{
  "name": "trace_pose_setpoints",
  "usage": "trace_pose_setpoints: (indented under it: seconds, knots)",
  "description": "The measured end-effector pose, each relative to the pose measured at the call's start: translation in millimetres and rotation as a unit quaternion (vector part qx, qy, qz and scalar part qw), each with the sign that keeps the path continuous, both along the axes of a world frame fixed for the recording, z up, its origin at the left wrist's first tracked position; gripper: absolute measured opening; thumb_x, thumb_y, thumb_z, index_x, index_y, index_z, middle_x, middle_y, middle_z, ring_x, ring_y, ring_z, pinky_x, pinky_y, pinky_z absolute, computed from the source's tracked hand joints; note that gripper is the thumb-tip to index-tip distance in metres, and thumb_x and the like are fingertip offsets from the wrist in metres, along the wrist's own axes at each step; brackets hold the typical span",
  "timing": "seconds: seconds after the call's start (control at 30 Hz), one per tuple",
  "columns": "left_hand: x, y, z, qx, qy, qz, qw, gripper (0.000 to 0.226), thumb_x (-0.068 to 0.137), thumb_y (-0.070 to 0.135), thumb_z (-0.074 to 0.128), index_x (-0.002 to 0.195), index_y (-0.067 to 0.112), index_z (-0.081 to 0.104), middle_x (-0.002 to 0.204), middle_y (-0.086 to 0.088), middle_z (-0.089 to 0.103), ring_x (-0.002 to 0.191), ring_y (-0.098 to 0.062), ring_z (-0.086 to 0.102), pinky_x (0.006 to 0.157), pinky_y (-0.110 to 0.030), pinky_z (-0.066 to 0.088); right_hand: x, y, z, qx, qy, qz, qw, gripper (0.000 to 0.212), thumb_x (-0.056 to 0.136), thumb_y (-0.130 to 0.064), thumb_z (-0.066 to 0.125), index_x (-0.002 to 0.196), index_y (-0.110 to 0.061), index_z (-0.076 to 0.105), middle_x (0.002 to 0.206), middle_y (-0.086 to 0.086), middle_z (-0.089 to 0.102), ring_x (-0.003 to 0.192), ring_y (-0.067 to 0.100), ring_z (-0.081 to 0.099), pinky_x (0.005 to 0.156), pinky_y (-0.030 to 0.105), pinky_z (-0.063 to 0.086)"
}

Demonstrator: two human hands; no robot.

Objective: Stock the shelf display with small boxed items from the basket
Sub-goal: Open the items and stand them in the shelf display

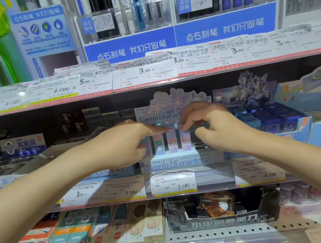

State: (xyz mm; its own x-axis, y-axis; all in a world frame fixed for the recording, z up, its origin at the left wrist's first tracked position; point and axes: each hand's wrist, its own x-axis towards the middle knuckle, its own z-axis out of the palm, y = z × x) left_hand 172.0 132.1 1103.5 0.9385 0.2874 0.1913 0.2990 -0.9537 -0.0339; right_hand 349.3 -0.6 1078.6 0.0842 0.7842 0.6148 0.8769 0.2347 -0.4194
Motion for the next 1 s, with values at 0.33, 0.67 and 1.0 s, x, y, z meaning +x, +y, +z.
trace_pose_setpoints:
  seconds: [0.33, 0.67, 1.0]
  knots:
    - [-3.7, -37.6, 6.8, -0.543, -0.192, -0.069, 0.815, 0.070, 0.046, -0.005, 0.041, 0.115, -0.002, 0.046, 0.079, -0.011, 0.053, 0.037, -0.008, 0.035, 0.039, -0.018, 0.026, -20.8, -9.1, 20.1, 0.033, 0.113, 0.045, 0.992, 0.030, 0.071, -0.009, 0.047, 0.087, -0.028, 0.063, 0.086, -0.018, 0.061, 0.077, -0.008, 0.055, 0.074, 0.003, 0.041]
    - [6.1, -52.2, 6.7, -0.754, -0.118, -0.151, 0.629, 0.036, 0.029, -0.001, 0.054, 0.061, 0.011, 0.044, 0.061, -0.001, 0.027, 0.047, -0.014, 0.029, 0.046, -0.022, 0.028, -44.4, -7.2, 27.9, -0.031, 0.140, 0.092, 0.985, 0.012, 0.075, -0.013, 0.072, 0.084, -0.015, 0.064, 0.072, -0.003, 0.061, 0.060, 0.003, 0.052, 0.058, 0.015, 0.044]
    - [10.6, -45.0, -5.2, -0.480, -0.250, -0.041, 0.840, 0.021, 0.073, -0.009, 0.070, 0.072, 0.012, 0.065, 0.063, -0.002, 0.061, 0.053, -0.009, 0.057, 0.052, -0.016, 0.047, -24.6, -14.3, 34.4, 0.012, 0.174, 0.054, 0.983, 0.015, 0.076, -0.010, 0.070, 0.075, -0.021, 0.060, 0.078, -0.001, 0.066, 0.072, 0.007, 0.060, 0.070, 0.024, 0.050]
